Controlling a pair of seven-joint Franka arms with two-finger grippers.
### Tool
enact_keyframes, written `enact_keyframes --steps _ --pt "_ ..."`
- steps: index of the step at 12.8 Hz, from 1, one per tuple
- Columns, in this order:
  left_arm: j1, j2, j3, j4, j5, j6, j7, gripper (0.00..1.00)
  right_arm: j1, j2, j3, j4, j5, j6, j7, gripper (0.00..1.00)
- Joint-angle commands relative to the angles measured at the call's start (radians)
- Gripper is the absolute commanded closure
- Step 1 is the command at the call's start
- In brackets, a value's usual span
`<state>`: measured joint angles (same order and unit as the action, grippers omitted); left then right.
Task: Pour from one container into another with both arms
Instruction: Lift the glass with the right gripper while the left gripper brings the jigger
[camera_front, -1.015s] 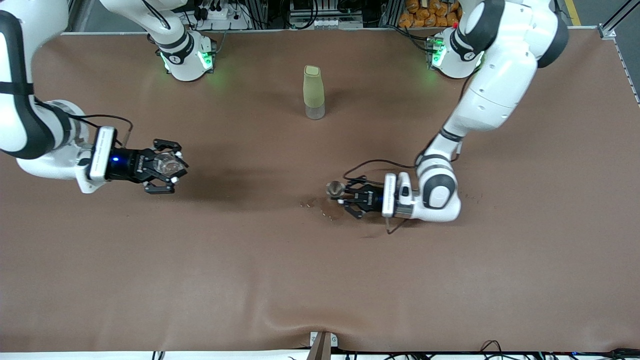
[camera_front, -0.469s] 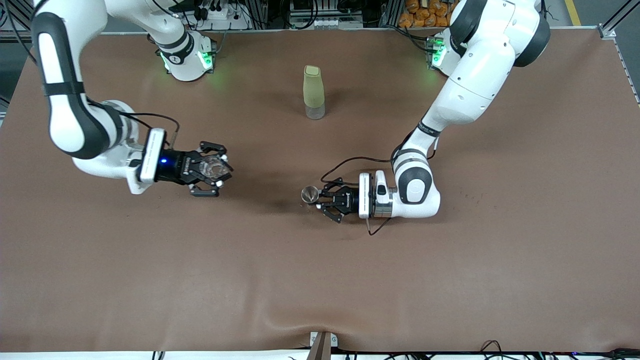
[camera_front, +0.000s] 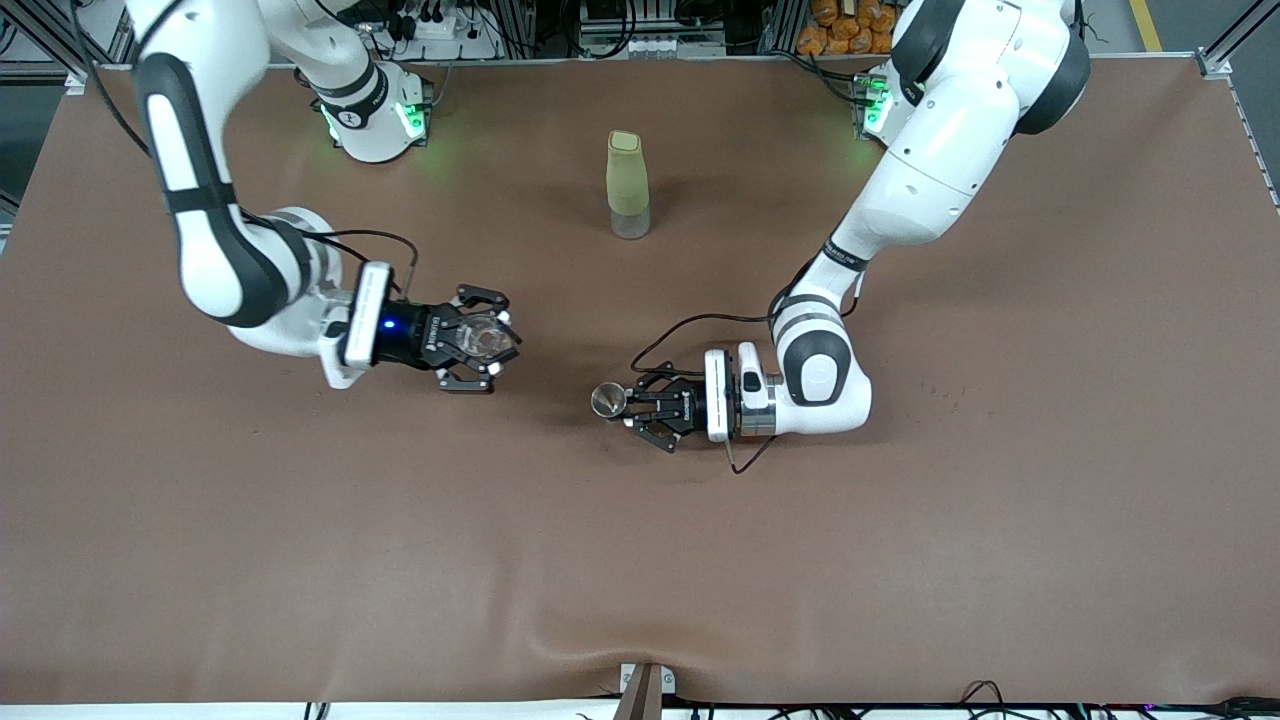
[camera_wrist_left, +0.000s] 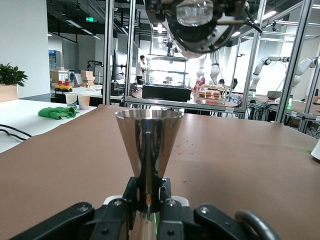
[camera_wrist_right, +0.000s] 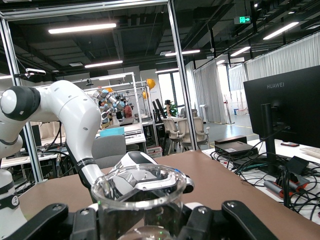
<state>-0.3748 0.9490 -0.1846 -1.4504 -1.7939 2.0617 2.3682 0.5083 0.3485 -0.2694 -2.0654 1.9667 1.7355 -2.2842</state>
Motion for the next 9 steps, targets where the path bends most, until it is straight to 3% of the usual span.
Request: enact_keyframes --steps 1,9 --pt "-0.019 0.014 0.011 0.027 -0.044 0.015 -0.003 1.0 0.051 0.053 -0.01 0.017 0.081 -0.002 -0.024 1.0" --pt "-0.036 0.024 0.011 0.025 -0.114 0.058 0.005 1.0 0.145 0.184 -0.007 0.148 0.162 0.054 -0.02 1.0"
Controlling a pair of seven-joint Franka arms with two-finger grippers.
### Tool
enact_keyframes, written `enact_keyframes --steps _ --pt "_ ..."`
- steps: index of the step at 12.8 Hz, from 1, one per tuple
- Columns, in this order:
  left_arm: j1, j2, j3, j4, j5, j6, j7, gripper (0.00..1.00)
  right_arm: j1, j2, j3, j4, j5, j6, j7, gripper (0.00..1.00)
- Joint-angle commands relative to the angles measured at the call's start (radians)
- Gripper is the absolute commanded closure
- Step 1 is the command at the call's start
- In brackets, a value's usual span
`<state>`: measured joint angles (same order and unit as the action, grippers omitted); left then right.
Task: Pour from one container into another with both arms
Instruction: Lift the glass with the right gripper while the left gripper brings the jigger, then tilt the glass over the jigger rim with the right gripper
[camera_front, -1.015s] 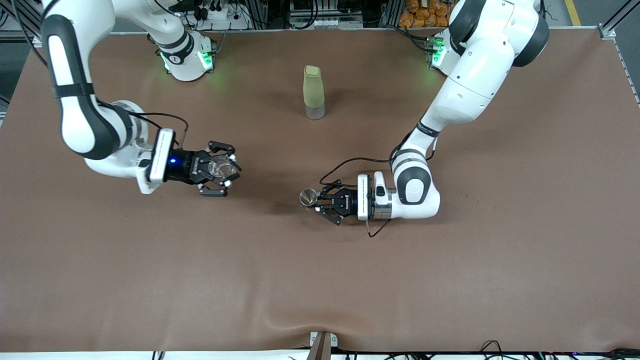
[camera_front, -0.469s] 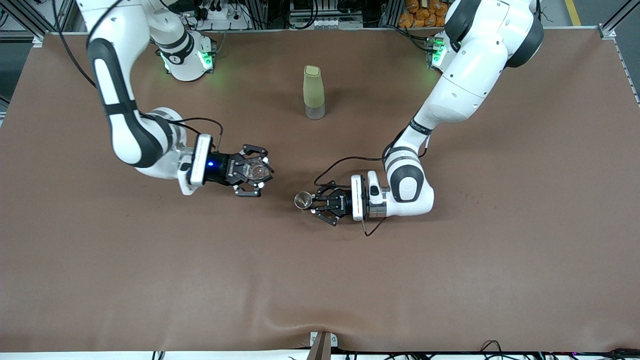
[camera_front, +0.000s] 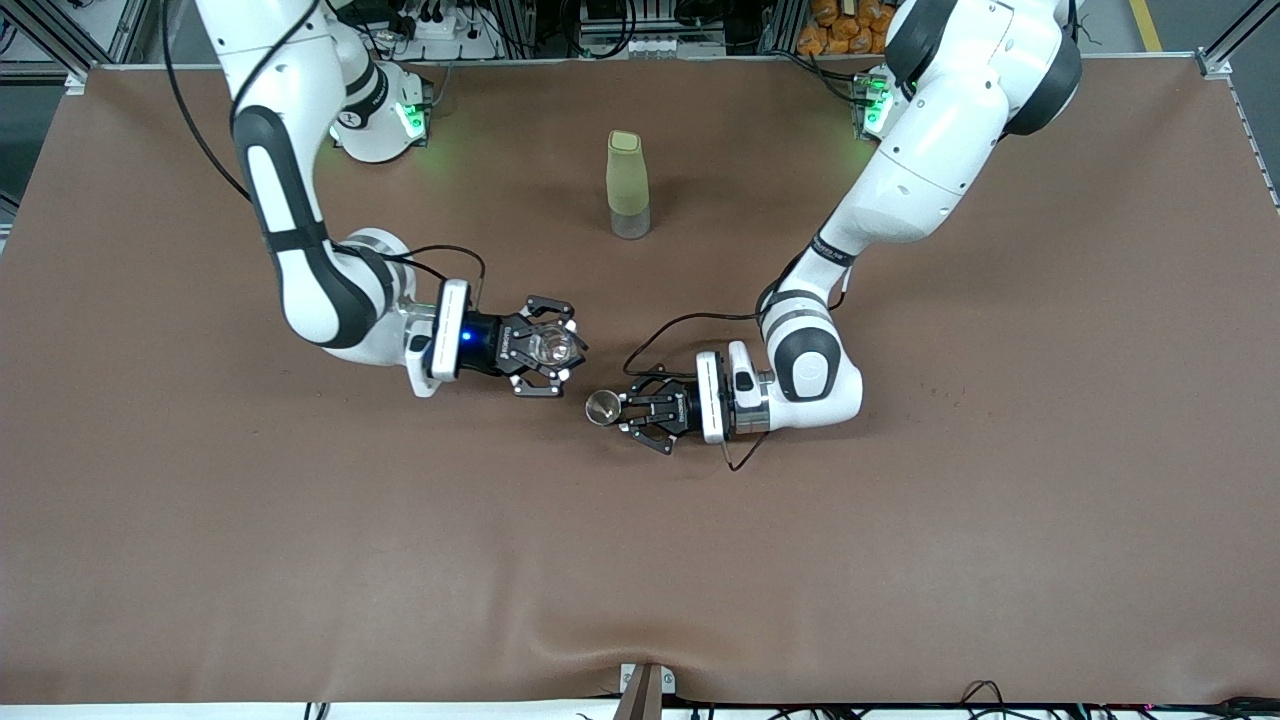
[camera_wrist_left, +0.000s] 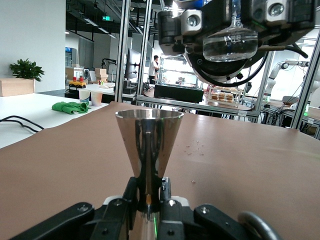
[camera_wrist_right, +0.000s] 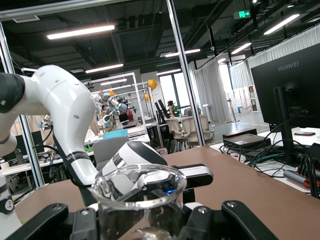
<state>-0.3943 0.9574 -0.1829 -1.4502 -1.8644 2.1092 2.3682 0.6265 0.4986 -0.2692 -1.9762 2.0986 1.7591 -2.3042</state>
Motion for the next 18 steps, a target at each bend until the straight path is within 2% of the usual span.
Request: enact_keyframes --steps 1,3,5,8,18 --pt "-0.017 0.02 0.01 0.025 -0.045 0.011 0.005 1.0 0.038 0.04 -0.007 0.072 0.049 0.051 0.0 1.0" --pt "-0.021 0.021 0.01 0.025 -0.056 0.011 0.005 1.0 0.056 0.07 0.014 0.108 0.118 0.06 0.003 1.0" --pt "-0.023 0.021 0.01 0.025 -0.064 0.011 0.005 1.0 0.073 0.09 0.016 0.126 0.15 0.063 0.005 1.0" --pt "-0.018 0.021 0.01 0.024 -0.064 0.011 0.006 1.0 0.071 0.089 0.018 0.117 0.15 0.065 0.011 1.0" --pt "-0.011 0.014 0.016 0.027 -0.061 0.011 0.029 1.0 0.071 0.067 0.031 0.077 0.147 0.066 0.302 1.0"
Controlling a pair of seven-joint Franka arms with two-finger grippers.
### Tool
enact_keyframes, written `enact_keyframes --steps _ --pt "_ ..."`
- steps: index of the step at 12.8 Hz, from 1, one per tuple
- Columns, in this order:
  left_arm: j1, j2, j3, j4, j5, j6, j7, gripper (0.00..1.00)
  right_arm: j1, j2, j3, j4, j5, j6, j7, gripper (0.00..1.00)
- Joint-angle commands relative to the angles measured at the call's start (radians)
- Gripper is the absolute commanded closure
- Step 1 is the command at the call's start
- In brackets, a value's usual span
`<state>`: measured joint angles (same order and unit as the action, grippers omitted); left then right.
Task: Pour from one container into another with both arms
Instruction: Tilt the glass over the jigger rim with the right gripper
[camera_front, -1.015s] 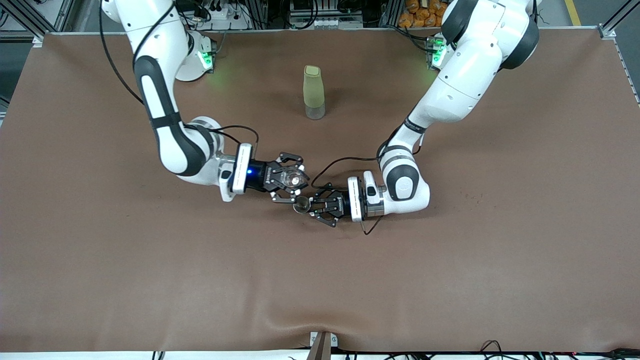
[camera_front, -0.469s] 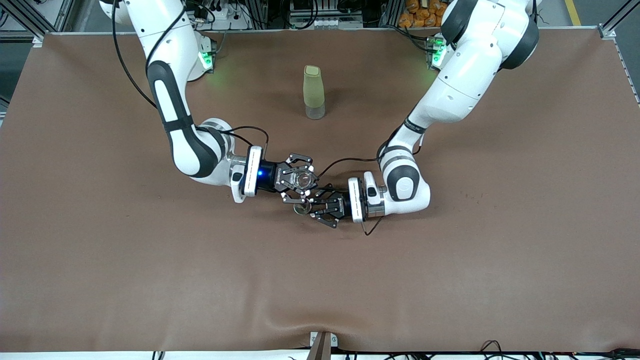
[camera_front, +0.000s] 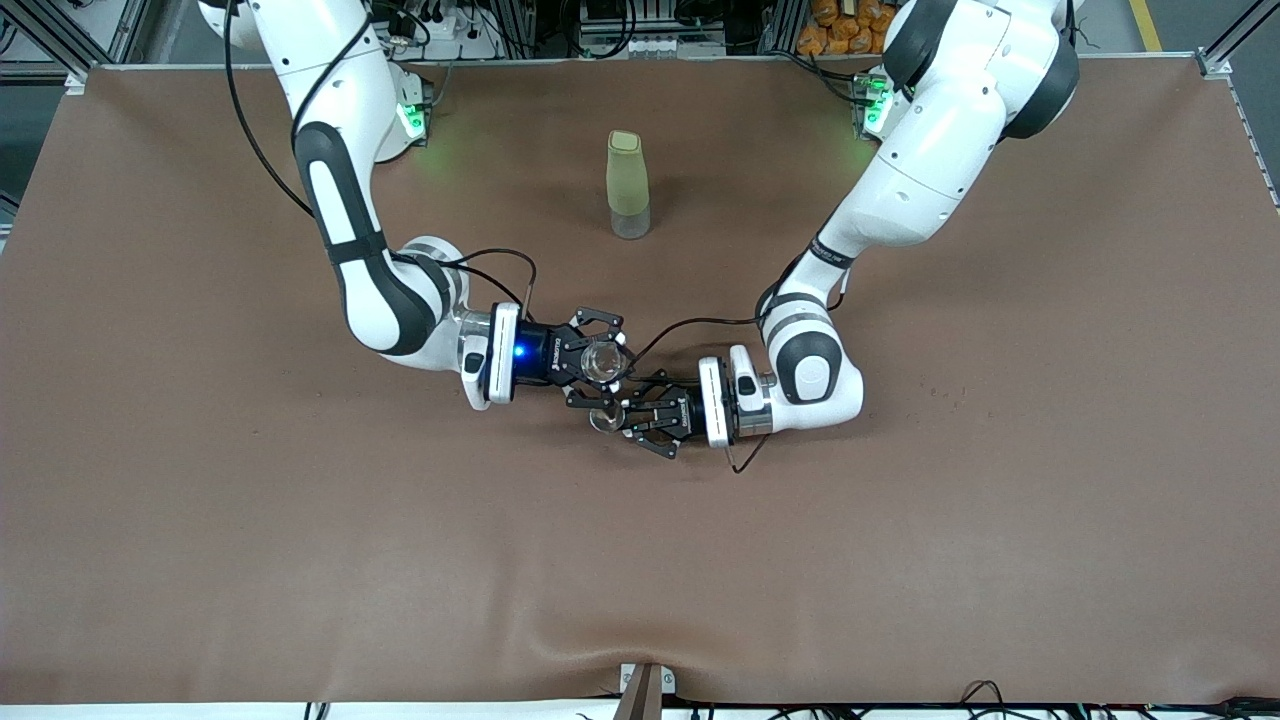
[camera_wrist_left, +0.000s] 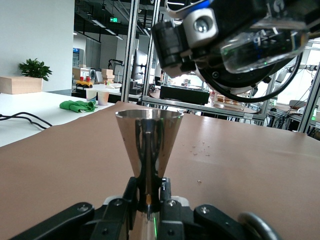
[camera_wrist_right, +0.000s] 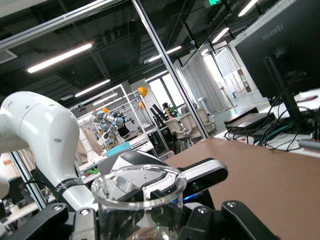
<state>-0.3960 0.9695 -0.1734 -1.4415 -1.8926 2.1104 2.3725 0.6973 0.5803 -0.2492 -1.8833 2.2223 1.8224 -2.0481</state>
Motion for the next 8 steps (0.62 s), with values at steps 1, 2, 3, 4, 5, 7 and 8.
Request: enact_keyframes --steps 1,2,3,4,5,7,8 --pt "-0.009 0.0 0.008 0.018 -0.033 0.01 0.027 1.0 0.001 -0.014 0.016 -0.016 0.023 0.003 0.068 1.0" --pt "-0.009 0.0 0.008 0.018 -0.033 0.01 0.036 1.0 0.001 -0.014 0.018 -0.016 0.023 -0.002 0.087 1.0" --pt "-0.009 0.001 0.008 0.018 -0.033 0.01 0.054 1.0 0.001 -0.016 0.018 -0.016 0.023 -0.003 0.121 1.0" --pt "-0.009 0.003 0.009 0.018 -0.033 0.01 0.072 1.0 0.001 -0.017 0.019 -0.016 0.023 -0.005 0.147 1.0" --pt "-0.007 0.003 0.017 0.018 -0.034 0.01 0.1 1.0 0.001 -0.017 0.019 -0.016 0.022 -0.006 0.176 1.0" --pt "0.002 0.001 0.017 0.016 -0.036 0.01 0.132 1.0 0.001 -0.019 0.019 -0.016 0.02 -0.008 0.232 1.0" --pt "0.003 0.0 0.017 0.016 -0.037 0.01 0.146 1.0 0.001 -0.022 0.019 -0.016 0.02 -0.008 0.262 1.0"
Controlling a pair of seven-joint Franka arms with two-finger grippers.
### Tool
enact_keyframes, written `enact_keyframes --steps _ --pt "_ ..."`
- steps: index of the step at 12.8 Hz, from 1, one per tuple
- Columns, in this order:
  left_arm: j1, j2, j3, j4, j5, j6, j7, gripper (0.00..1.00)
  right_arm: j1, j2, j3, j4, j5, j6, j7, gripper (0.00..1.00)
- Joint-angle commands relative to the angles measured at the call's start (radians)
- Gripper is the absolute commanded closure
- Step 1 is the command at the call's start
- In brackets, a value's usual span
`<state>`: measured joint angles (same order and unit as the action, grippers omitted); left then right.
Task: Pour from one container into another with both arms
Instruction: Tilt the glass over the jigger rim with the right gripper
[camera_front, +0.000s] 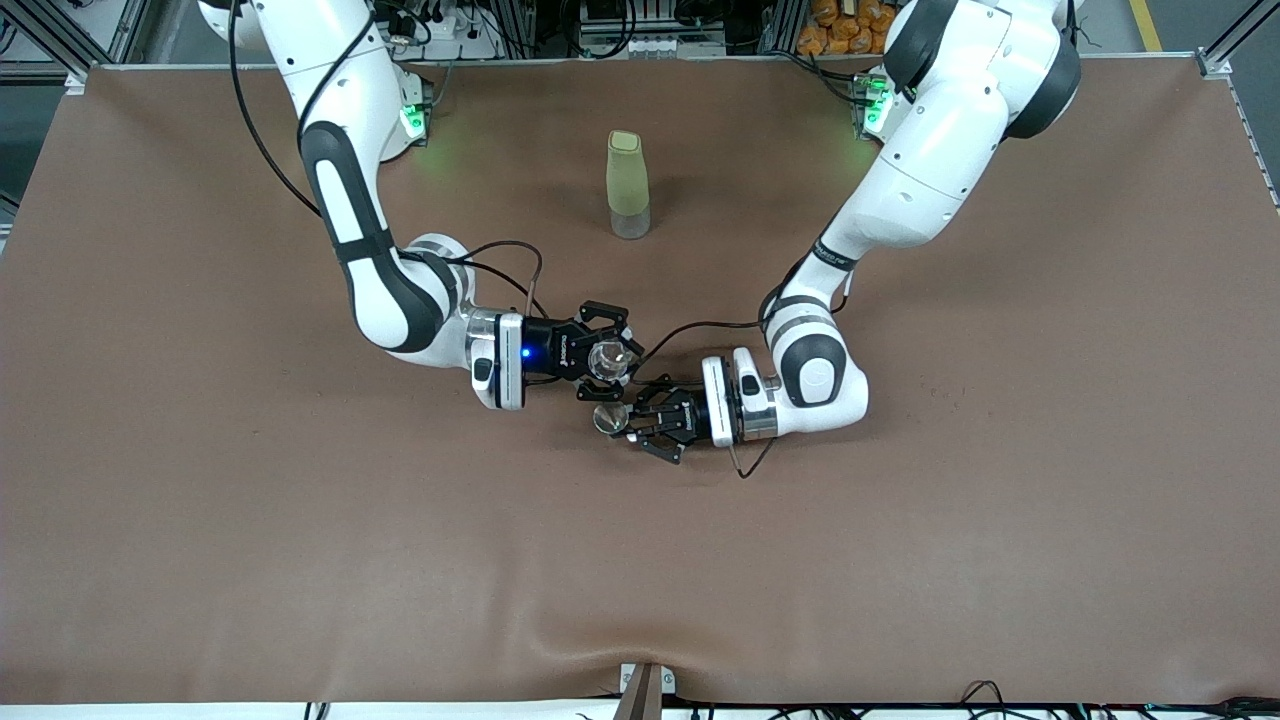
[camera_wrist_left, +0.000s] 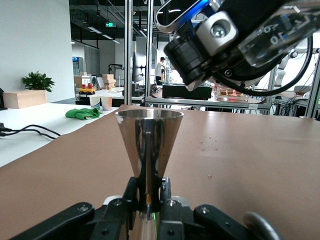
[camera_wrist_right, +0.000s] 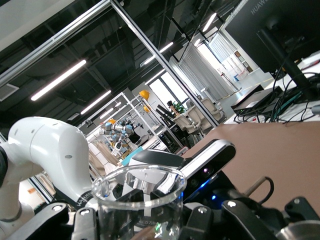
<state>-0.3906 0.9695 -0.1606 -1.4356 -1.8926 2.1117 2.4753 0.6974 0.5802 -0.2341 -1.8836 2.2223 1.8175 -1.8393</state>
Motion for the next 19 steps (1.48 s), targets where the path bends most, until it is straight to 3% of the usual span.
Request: enact_keyframes --steps 1,14,19 --pt "-0.002 -0.002 0.003 0.011 -0.037 0.008 0.047 1.0 0.001 -0.023 0.002 -0.015 0.019 -0.003 0.08 1.0" --pt "0.002 -0.005 -0.002 0.004 -0.052 -0.004 0.109 1.0 0.002 -0.026 0.004 -0.017 0.01 -0.053 0.293 1.0" --pt "0.01 -0.008 -0.008 -0.002 -0.048 -0.067 0.111 1.0 0.001 -0.026 0.004 -0.014 0.008 -0.053 0.374 1.0"
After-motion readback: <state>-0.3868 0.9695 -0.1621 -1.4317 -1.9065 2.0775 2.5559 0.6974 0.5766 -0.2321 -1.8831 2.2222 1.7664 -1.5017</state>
